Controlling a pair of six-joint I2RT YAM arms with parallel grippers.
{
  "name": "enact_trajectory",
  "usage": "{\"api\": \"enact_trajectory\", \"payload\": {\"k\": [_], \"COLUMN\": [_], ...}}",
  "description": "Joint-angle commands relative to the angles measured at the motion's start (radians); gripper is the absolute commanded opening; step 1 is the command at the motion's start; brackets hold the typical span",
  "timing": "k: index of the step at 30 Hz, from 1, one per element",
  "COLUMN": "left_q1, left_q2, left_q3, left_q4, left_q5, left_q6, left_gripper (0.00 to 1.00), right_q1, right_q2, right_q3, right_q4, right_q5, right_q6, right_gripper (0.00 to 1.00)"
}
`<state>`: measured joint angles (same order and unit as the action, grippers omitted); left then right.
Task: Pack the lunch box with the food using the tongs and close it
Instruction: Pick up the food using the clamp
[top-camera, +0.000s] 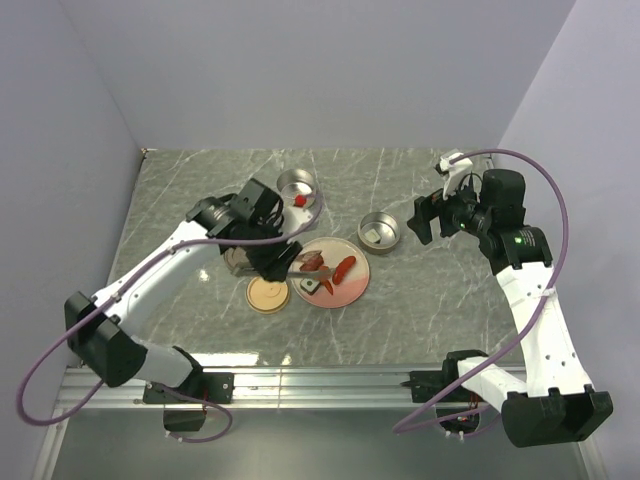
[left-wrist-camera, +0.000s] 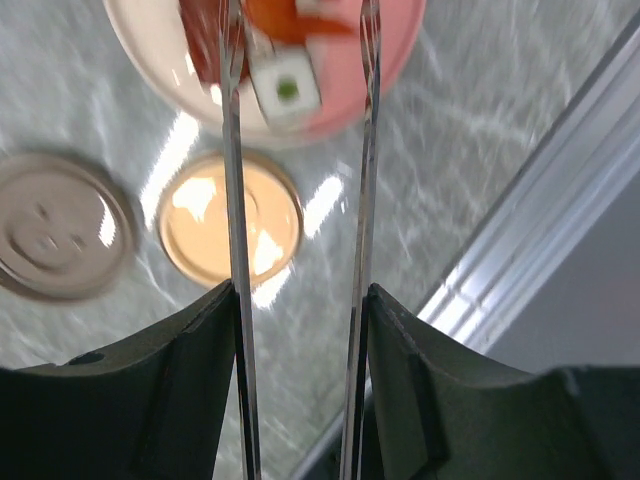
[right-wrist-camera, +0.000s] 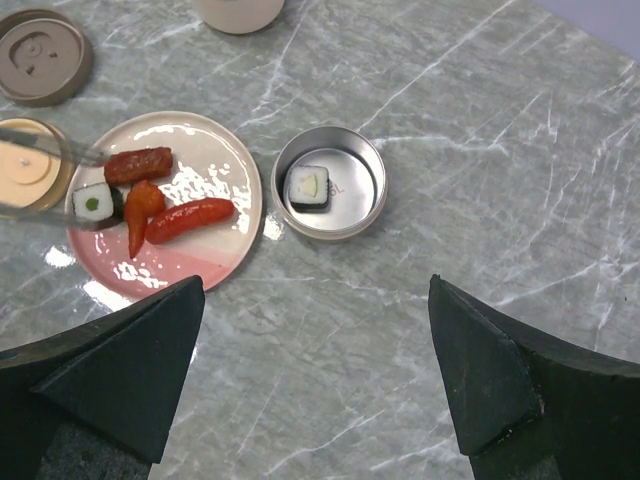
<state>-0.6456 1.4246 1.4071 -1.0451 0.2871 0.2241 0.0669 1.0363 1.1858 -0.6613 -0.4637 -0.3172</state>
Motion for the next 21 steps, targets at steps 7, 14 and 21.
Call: {"api": "enact_trajectory", "payload": {"k": [7, 14, 21], "left_q1": [0.015, 0.020, 0.020], "left_q2": [-0.240, -0.300, -0.256], "left_q3": [-0.246, -0.319, -0.310], "left_q4": [-0.043, -0.026, -0.009], "left_q5": [-0.066, -0.094, -0.078], "left_q6": [0.029, 0.029, 0.015], "left_gripper": [0.56, 0.57, 0.56], "right_q1": [-0.007, -0.007, -0.007], "right_q2": [-0.036, -0.036, -0.036], "right_q3": [0.031, 0.037, 0.043], "right_q4": [-0.017, -0.026, -0.032], "right_q5": [0.019, 0.023, 0.031], "right_q6": [-0.014, -0.014, -0.022], "right_gripper": [1.00, 1.00, 1.00]}}
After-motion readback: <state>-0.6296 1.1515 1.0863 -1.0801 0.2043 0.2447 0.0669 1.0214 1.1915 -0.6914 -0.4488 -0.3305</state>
